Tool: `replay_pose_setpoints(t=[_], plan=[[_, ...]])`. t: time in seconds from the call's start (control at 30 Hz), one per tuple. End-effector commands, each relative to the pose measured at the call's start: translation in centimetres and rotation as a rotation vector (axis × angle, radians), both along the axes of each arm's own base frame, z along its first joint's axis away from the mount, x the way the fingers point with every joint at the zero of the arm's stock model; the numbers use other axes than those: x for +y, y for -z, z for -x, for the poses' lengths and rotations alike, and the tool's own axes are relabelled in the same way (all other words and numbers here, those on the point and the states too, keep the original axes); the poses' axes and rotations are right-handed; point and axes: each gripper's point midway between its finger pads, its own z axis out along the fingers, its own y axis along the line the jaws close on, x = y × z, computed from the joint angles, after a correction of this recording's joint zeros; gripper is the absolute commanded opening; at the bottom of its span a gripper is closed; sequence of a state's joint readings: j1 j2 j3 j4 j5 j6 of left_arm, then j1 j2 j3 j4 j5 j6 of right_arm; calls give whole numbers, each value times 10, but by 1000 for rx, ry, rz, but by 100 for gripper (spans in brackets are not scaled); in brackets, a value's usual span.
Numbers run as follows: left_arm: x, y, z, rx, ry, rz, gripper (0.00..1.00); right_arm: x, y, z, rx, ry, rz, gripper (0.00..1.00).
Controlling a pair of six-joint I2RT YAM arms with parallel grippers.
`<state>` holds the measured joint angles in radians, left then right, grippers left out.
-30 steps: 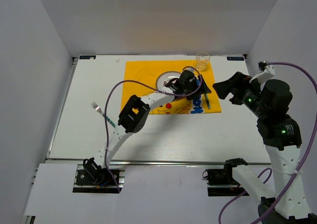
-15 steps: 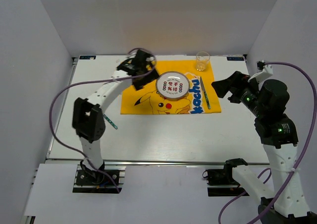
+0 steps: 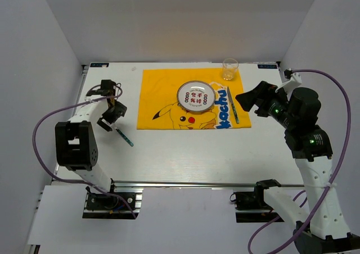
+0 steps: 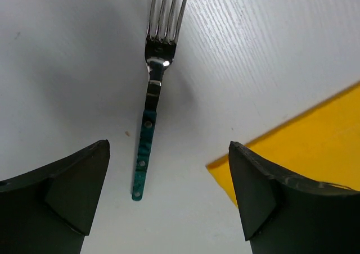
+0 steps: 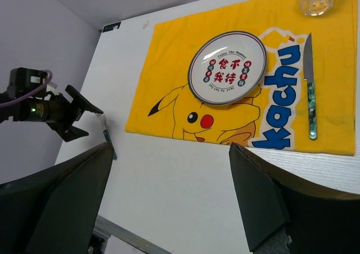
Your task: Set the dinner table for one person
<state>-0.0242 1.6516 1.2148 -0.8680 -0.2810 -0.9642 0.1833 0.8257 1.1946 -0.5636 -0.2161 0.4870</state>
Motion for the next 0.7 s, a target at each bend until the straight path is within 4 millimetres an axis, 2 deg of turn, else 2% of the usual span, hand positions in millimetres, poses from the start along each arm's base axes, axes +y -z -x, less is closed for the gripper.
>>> replay_pose_setpoints(t=[0.0,0.1,0.2,0.37,0.47,0.6,0.67], plan=[[3,17,-1,20,0,28,95,3,-16,0,-68,-23,-13,89],[7,28,7,44,-32,23,90,2,-15,0,-69,-17,-12,89],[12,36,13,47,-58,35,80,4,-14,0,-64,-21,-19,89],[10,52,23,65,-73,59,78,5,-17,-2,-67,-24,-31,89],[8,61,24,55,-70,70,68,6,-17,-1,-65,-28,-35,89],[5,76,28,57,-62,85,51,7,-17,-2,-64,-31,-40,89],[6,79,29,72,-61,80,21,7,-18,-1,-67,-31,-42,89]])
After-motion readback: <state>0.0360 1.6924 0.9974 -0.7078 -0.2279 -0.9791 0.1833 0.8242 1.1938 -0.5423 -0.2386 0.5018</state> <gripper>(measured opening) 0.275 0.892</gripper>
